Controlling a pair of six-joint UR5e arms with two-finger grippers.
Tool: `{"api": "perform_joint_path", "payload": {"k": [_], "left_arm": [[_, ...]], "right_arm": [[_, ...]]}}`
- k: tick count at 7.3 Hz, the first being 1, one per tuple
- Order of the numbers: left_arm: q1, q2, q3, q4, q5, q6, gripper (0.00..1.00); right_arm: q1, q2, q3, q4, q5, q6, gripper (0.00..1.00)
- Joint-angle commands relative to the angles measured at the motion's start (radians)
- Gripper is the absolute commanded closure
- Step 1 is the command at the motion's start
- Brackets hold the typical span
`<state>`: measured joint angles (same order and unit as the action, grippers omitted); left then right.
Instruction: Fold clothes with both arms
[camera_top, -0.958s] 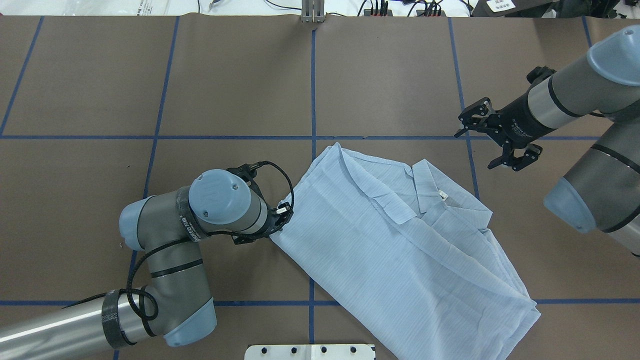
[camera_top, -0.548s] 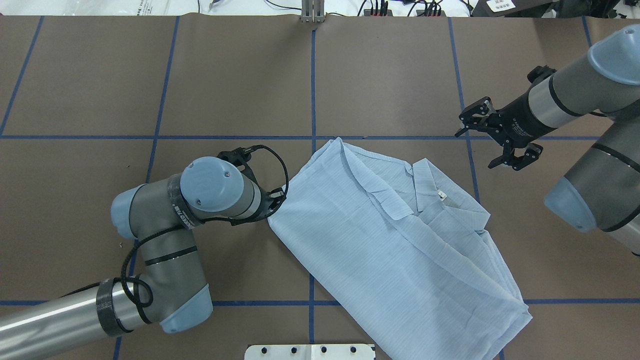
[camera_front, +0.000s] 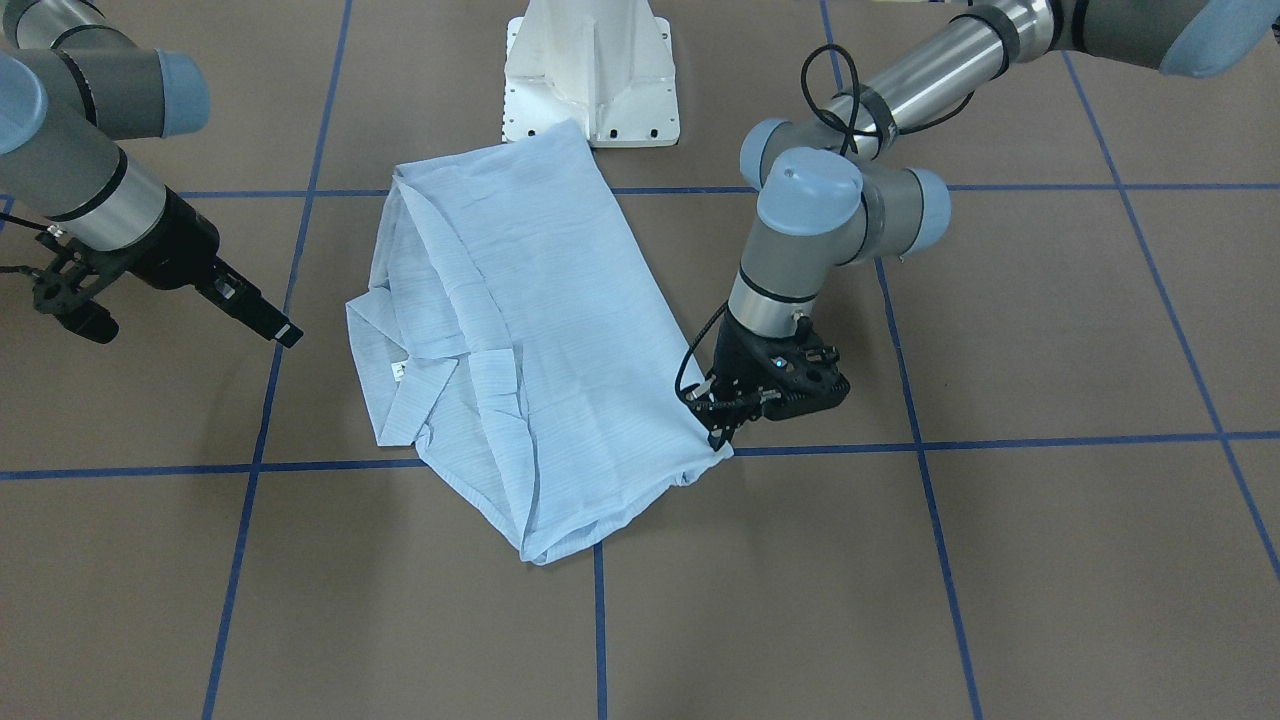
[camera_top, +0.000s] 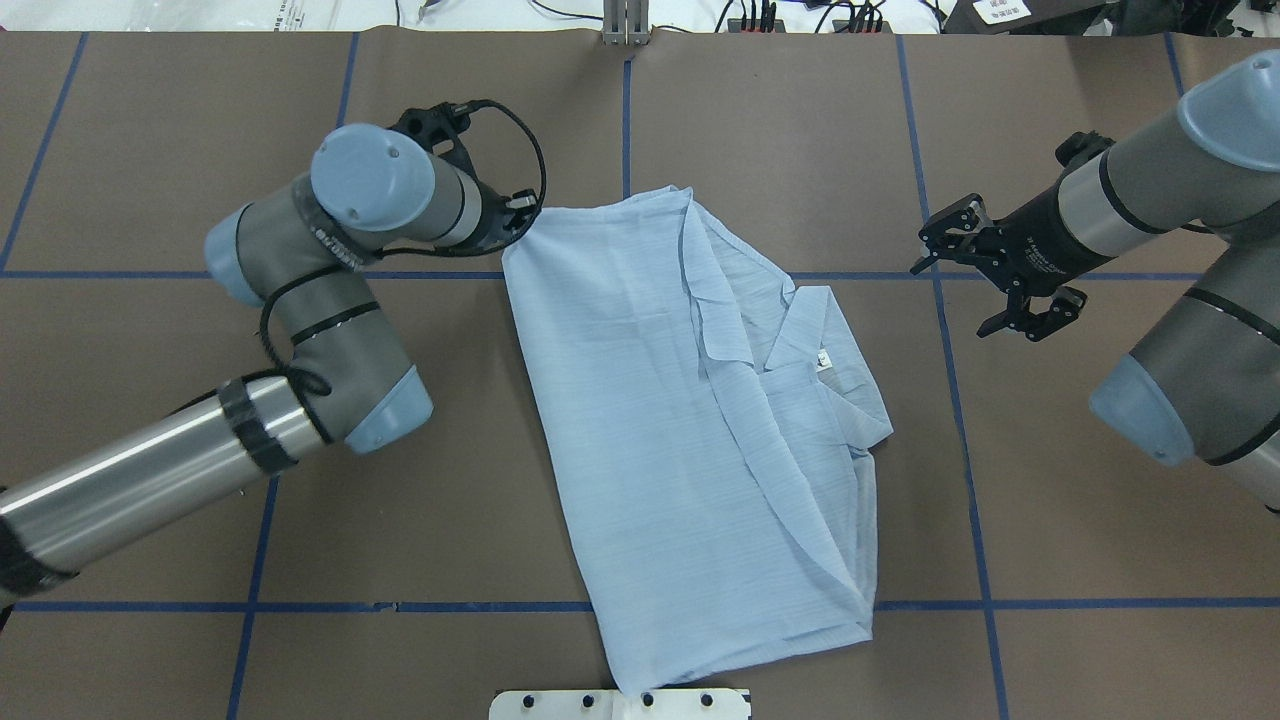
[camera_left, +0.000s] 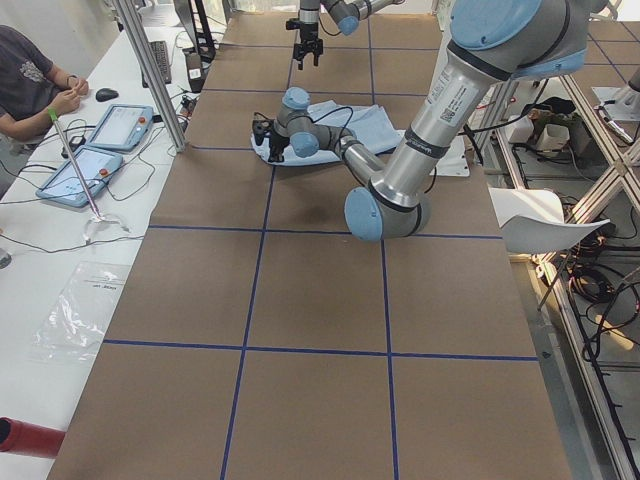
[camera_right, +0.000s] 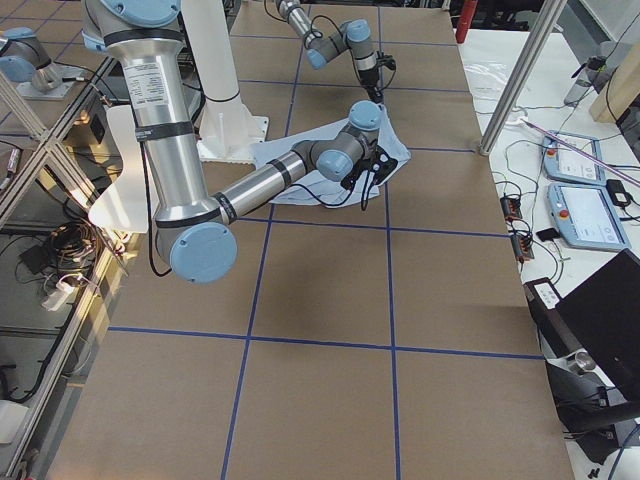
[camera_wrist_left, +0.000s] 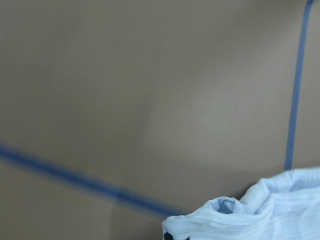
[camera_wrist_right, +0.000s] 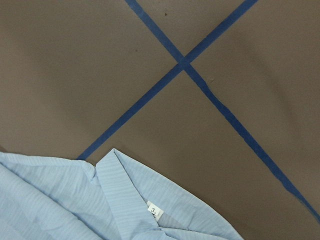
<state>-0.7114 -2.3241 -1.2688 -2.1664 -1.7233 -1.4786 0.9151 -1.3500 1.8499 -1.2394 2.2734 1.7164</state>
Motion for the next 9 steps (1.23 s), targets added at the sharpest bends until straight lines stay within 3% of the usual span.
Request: {"api": "perform_joint_path", "payload": {"k": [1, 3, 4, 5, 6, 7, 9], "left_arm": [[-0.098, -0.194, 0.36, -0.182, 0.025, 0.122, 1.0], [-0.103, -0.23, 0.44, -0.234, 0.028, 0.132, 1.0], [-0.103, -0.244, 0.451, -0.234, 0.028, 0.132, 0.53], [-0.105, -0.244, 0.451, -0.234, 0.03, 0.132, 0.36], [-0.121, -0.242, 0.436, -0.23, 0.027, 0.13, 0.28], [-0.138, -0.194, 0.337, -0.21, 0.015, 0.13, 0.25], [-0.152, 0.06, -0.083, -0.054, -0.106, 0.135, 0.25]], "right_arm": [[-0.002, 0.002, -0.003, 0.003, -0.002, -0.006, 0.0], [-0.015, 0.005, -0.006, 0.001, -0.036, -0.008, 0.0], [-0.03, 0.006, -0.004, 0.001, -0.081, -0.008, 0.0], [-0.038, 0.034, -0.006, -0.008, -0.086, -0.008, 0.0], [-0.062, 0.058, -0.004, -0.006, -0.089, -0.006, 0.0], [-0.099, 0.098, -0.001, -0.006, -0.118, -0.008, 0.0], [-0.25, 0.153, 0.006, -0.008, -0.231, -0.008, 0.0]]}}
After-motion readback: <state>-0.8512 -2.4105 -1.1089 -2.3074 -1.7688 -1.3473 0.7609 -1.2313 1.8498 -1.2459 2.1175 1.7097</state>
